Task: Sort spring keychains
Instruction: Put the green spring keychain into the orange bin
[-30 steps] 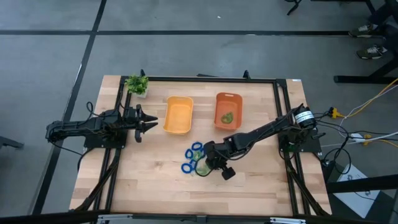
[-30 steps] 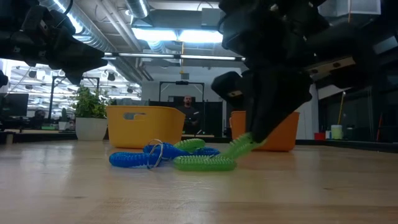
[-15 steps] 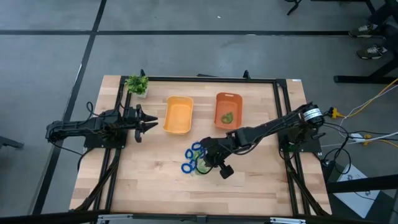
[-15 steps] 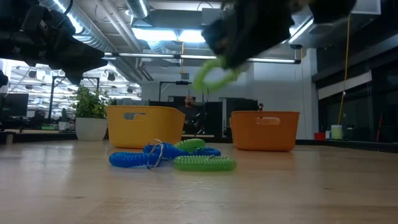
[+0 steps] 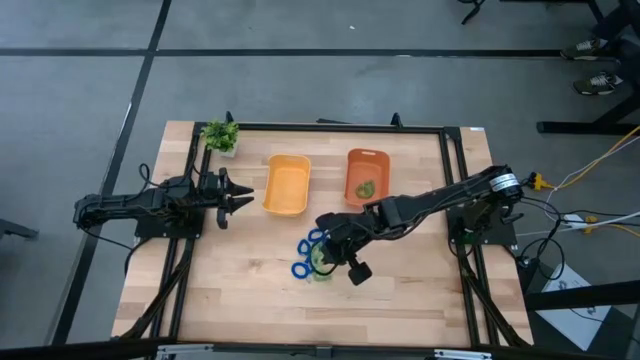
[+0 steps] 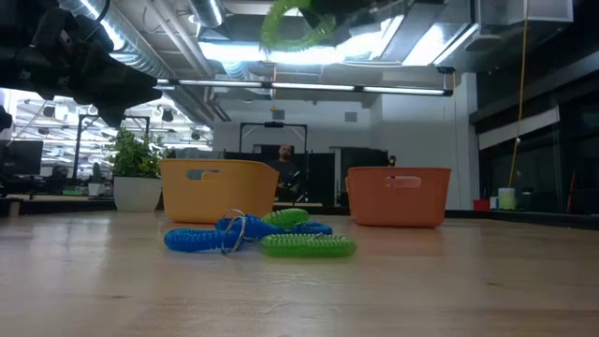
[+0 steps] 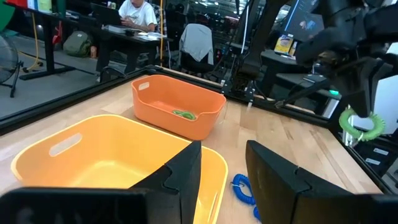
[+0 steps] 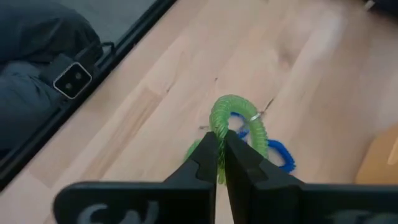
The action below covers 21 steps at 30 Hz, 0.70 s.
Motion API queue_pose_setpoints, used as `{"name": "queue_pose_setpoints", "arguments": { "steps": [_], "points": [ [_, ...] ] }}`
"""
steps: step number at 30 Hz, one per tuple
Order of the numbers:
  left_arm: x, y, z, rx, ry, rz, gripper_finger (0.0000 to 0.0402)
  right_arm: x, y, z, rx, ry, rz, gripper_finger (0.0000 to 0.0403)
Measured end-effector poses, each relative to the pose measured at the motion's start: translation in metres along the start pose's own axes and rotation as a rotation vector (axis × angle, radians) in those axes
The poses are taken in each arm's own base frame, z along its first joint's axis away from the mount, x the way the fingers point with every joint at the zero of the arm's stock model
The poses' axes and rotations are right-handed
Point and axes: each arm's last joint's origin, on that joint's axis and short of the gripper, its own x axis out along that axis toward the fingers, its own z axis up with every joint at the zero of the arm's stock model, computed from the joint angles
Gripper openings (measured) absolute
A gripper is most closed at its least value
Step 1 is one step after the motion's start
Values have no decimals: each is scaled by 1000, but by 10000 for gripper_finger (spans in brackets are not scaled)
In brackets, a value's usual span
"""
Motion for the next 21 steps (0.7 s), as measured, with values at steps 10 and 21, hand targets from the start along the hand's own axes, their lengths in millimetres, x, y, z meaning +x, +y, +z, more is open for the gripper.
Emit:
{"name": "queue_pose_setpoints", "arguments": {
  "steps": [10, 21],
  "points": [
    [0, 0, 0, 0, 0, 0, 123, -4, -2, 5, 31, -11, -44, 15],
    [0, 0, 0, 0, 0, 0, 123, -6, -18, 2, 44, 29, -259, 16]
  ]
}}
